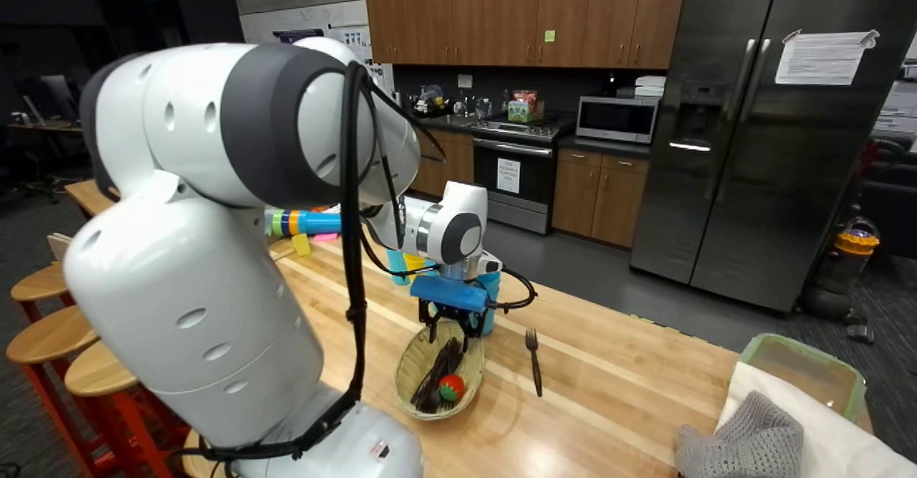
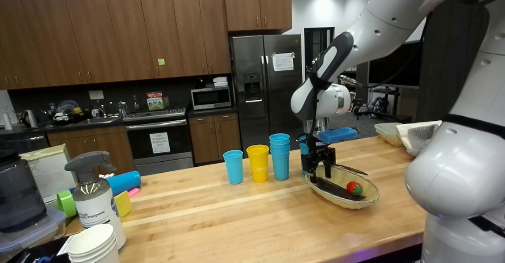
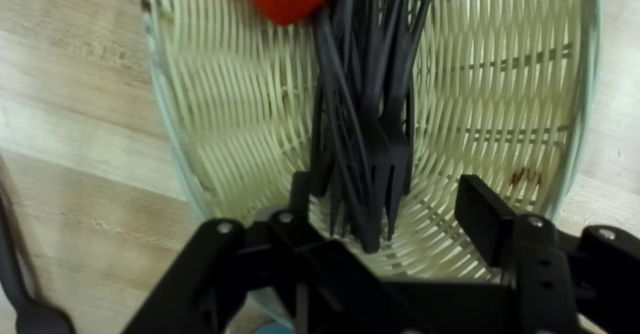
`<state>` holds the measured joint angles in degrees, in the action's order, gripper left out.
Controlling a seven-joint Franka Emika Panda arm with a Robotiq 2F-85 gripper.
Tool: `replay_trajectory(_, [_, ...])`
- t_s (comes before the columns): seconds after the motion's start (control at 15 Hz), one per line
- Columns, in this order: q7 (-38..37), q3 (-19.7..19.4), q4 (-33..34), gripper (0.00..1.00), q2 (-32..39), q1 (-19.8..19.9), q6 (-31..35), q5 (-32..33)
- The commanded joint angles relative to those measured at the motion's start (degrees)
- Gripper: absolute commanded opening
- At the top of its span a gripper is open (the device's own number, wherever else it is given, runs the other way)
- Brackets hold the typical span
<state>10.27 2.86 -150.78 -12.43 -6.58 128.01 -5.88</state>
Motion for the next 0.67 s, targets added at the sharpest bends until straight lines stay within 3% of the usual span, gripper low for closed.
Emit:
replay_trajectory(0.0, [-0.73, 0.00, -0.04, 0.94, 0.71, 0.59, 0.63, 0.62])
replay_trajectory(0.07, [-0.64, -0.01, -0.12, 0.67, 0.88, 0.59, 0.77, 0.54])
replay_trajectory(0.27, [-0.63, 0.01, -0.21, 0.61, 1.09, 0.62, 0.99, 0.43])
replay_trajectory(0.6, [-1.05, 0.11, 0.05, 0.20, 1.27, 0.81, 0.37, 1.08])
